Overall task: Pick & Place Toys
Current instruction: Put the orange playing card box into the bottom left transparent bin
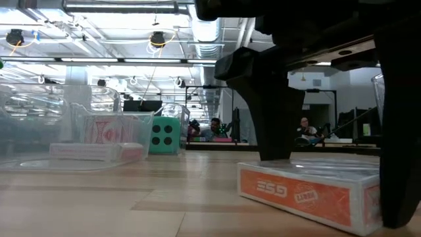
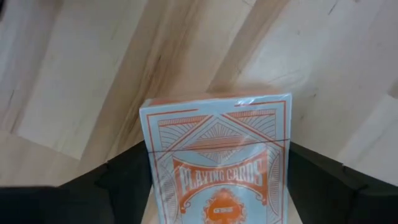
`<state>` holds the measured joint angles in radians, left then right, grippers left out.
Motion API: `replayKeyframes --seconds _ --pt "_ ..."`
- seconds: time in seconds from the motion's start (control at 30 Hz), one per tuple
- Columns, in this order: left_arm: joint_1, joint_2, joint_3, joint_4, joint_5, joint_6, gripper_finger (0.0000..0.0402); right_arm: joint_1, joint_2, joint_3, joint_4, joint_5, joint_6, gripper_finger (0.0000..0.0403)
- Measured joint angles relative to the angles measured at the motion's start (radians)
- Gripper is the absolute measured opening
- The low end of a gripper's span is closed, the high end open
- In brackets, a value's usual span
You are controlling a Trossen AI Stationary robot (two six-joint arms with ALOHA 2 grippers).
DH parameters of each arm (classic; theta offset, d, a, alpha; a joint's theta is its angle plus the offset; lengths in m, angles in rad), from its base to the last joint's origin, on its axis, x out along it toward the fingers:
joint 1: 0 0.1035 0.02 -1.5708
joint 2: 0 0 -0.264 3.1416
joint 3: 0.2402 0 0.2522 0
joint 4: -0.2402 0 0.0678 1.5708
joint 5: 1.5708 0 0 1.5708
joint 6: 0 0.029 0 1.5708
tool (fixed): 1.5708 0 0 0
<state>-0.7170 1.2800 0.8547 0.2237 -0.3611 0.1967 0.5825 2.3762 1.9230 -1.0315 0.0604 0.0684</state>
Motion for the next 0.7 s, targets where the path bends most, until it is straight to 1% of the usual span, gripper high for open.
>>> replayKeyframes --seconds 0.07,0.13,0.2,0.27,0.33,0.4,0.53,0.7 --pt "0.000 0.000 0.000 -0.001 0.000 0.000 0.0398 0.002 -0.010 -0.002 -0.004 0.014 0.012 0.0300" --pt "0.000 0.000 0.000 -0.011 0.000 0.000 0.0398 0.011 -0.025 -0.006 -0.030 0.055 0.020 0.0300" --pt "0.000 0.000 0.000 -0.027 0.000 -0.010 0.0398 0.025 -0.050 -0.010 -0.074 0.117 0.034 0.0300" --pt "0.000 0.000 0.000 -0.035 0.000 -0.022 0.0398 0.043 -0.090 -0.007 -0.095 0.206 0.060 0.0300" --pt "0.002 0.000 0.000 -0.043 -0.001 -0.022 0.0398 0.066 -0.135 -0.005 -0.131 0.322 0.088 0.0300" --pt "0.005 0.000 0.000 -0.043 -0.001 -0.024 0.0398 0.086 -0.163 -0.004 -0.130 0.444 0.112 0.0300" --pt "0.033 0.000 0.000 -0.044 -0.011 -0.076 0.0398 0.133 -0.212 -0.003 -0.120 0.708 0.124 0.0300" --pt "0.105 0.000 0.000 -0.043 -0.023 -0.164 0.0398 0.179 -0.215 -0.003 -0.117 1.052 0.115 0.0300"
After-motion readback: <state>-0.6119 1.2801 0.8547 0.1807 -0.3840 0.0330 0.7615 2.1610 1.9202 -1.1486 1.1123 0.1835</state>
